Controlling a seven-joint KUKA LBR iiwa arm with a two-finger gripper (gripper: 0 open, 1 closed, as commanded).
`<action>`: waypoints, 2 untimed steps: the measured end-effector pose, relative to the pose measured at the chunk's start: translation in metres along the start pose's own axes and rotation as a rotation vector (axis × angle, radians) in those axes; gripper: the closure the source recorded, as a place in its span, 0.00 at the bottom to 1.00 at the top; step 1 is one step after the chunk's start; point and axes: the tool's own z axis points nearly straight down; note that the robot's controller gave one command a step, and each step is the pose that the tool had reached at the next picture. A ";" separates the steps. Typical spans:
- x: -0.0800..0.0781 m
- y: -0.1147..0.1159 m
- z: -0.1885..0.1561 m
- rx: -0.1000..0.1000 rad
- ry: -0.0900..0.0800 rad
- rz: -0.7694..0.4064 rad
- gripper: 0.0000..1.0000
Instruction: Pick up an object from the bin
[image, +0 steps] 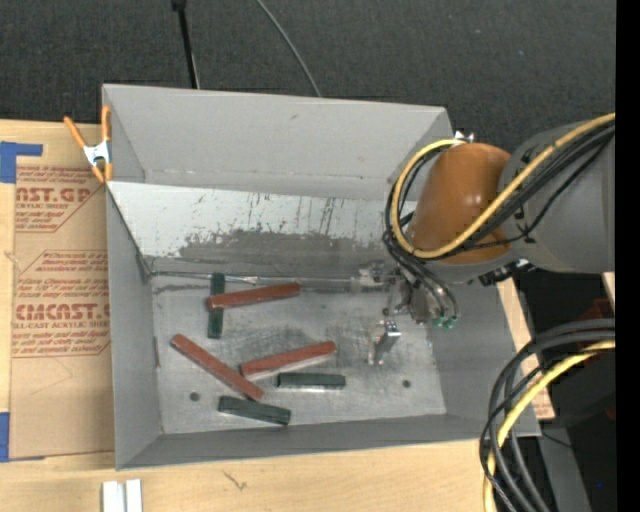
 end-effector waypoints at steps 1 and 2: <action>-0.017 0.021 0.059 -0.002 0.005 0.004 0.00; 0.002 0.048 0.056 0.000 0.010 -0.171 1.00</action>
Offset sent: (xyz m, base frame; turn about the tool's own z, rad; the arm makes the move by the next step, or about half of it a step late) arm -0.0046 0.0492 -0.0592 -0.1710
